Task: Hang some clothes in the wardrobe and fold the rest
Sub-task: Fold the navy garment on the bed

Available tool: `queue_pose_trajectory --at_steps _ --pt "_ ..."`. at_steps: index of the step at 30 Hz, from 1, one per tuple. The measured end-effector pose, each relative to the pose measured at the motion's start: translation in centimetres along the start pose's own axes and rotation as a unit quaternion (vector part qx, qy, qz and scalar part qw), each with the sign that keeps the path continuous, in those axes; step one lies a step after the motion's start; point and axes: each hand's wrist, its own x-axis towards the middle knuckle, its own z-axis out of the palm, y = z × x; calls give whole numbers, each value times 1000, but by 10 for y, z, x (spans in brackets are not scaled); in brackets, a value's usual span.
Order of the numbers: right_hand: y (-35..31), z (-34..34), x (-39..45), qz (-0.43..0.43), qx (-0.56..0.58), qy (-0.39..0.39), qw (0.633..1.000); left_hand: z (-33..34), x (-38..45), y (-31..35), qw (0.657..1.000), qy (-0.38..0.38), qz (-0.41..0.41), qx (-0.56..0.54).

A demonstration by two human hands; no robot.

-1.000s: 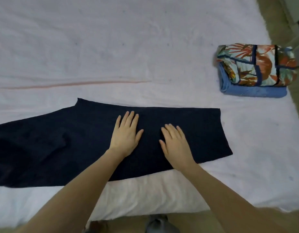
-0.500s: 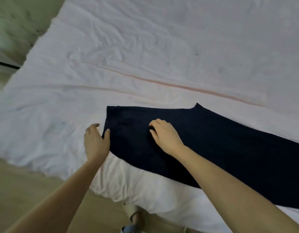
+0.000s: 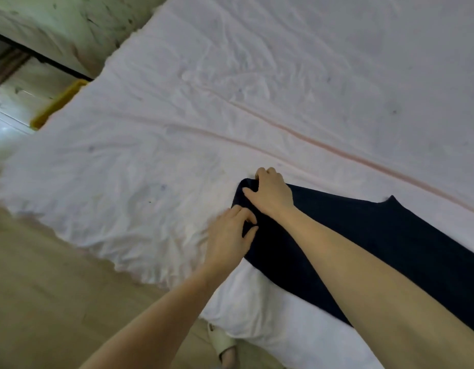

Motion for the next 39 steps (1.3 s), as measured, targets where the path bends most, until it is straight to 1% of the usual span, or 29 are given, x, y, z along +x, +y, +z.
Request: queue_pose_trajectory --at_steps 3,5,7,8,9,10,11,12,13,15,17,18,19,20,22,23,26,27,28,30,31,34,35,36,37,38,39 --pt "14 -10 9 10 131 12 991 4 -9 -1 994 -21 107 14" --pt "26 -18 7 11 200 13 980 8 -13 -4 984 -6 172 52" --pt "33 -23 3 5 207 15 978 9 -14 -2 975 0 210 74" --pt "32 -23 3 2 188 20 982 9 -12 0 976 -3 205 69" --pt "31 -23 5 -2 167 29 986 7 -11 2 984 -7 172 45" --pt "26 -21 8 -5 154 36 987 5 -9 3 995 -11 103 3" --pt "19 -20 12 -11 156 39 987 1 -8 5 998 -18 10 -55" --pt "10 -18 18 -17 159 38 986 -2 -6 5 990 -17 -83 -110" --pt "0 -16 25 -23 155 35 987 -4 -3 3 976 -4 -153 -154" --pt "-16 -9 38 -33 144 9 989 -6 4 -7 952 32 -236 -190" --pt "-28 -4 44 -27 200 -50 978 -6 9 -23 940 38 -287 -179" --pt "-29 -2 42 -17 242 -67 968 -5 10 -30 937 25 -304 -169" --pt "-29 -2 39 -16 263 -57 963 -5 12 -35 936 13 -311 -166" --pt "-26 -2 33 -24 252 -24 967 -6 13 -37 934 -4 -316 -167" --pt "-15 -1 22 -43 178 38 982 -10 15 -33 924 -41 -330 -189" --pt "-8 -1 17 -48 136 47 988 -11 16 -31 918 -53 -336 -204" --pt "6 6 11 -42 -15 5 999 -15 17 -26 906 -71 -340 -243" --pt "7 7 12 -35 -42 -4 998 -16 18 -24 895 -71 -348 -270" --pt "5 7 15 -28 -45 -2 999 -17 18 -22 883 -70 -356 -299" --pt "-2 6 23 -13 3 4 1000 -22 18 -20 853 -78 -368 -361" --pt "-5 7 28 -1 34 -2 999 -24 19 -22 831 -92 -374 -401" --pt "-7 10 38 26 90 -21 995 -28 20 -28 734 -167 -403 -521" --pt "-8 14 40 30 100 -22 994 -29 20 -31 709 -187 -407 -546" --pt "-7 14 41 34 116 -22 992 -30 22 -31 702 -197 -403 -553" --pt "-6 15 42 38 139 -19 989 -30 23 -31 719 -191 -391 -543" --pt "-6 15 42 43 166 -14 985 -31 24 -31 760 -173 -370 -506" --pt "-7 16 42 44 188 -7 981 -31 24 -32 813 -146 -343 -447"
